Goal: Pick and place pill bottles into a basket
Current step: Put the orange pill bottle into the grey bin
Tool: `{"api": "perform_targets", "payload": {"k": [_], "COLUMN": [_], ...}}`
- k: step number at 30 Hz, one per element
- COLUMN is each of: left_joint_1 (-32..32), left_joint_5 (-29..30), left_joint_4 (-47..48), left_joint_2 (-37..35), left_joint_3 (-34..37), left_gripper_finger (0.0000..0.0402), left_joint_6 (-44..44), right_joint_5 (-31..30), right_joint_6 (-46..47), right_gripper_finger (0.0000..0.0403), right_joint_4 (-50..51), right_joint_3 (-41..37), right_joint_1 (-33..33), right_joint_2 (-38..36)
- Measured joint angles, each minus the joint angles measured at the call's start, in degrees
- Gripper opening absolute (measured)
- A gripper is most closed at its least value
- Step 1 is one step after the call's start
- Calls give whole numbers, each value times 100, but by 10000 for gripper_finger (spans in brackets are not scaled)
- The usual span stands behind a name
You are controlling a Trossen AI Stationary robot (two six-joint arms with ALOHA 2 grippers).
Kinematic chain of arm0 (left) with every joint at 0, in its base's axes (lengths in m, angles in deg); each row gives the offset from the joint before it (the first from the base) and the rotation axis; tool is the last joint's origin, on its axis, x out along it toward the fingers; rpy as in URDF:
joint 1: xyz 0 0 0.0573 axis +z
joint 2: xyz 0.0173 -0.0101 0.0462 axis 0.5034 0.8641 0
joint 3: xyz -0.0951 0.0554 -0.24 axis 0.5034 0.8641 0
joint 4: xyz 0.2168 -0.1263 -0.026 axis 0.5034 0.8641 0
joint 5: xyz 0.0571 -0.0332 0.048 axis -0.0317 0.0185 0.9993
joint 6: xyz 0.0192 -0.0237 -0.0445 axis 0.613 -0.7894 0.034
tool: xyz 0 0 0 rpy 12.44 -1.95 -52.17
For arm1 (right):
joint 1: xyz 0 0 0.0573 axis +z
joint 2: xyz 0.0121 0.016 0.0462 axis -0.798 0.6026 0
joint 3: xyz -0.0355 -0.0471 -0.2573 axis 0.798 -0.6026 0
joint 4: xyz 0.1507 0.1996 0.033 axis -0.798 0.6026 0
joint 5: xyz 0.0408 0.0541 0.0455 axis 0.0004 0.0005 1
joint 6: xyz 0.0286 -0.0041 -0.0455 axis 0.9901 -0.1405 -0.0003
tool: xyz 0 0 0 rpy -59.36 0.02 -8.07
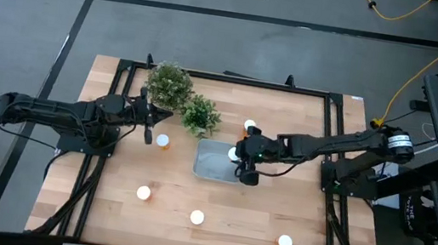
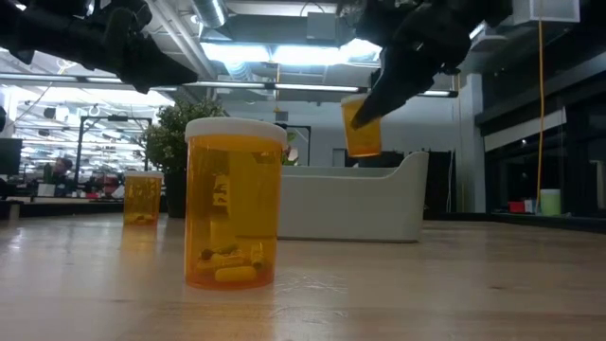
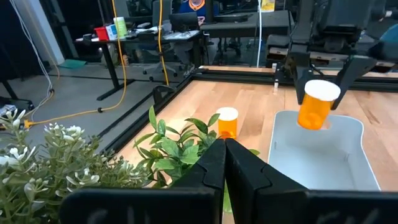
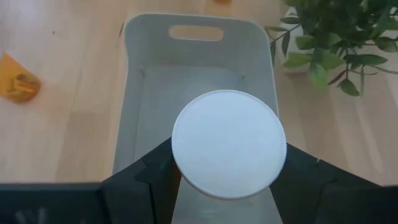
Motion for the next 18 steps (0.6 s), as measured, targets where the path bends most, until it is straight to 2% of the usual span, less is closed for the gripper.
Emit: {"api": "perform_targets", "payload": {"k": [12, 18], "left_joint_1": [0, 2], "left_joint_5": [2, 2], "left_joint_4": [1, 2], "left_joint_2": [0, 0], "left_joint_3": [0, 0], "left_gripper_finger": [6, 6], "left_joint_6": [0, 0], "right_joint_5": [-116, -298], "right_joint_6": [304, 315], "right_gripper_finger": [207, 207], "right_joint_4": [-130, -827], "right_joint_3": [-46, -542], "right_joint_1": [-2, -2], "right_joint_2": [359, 359]}}
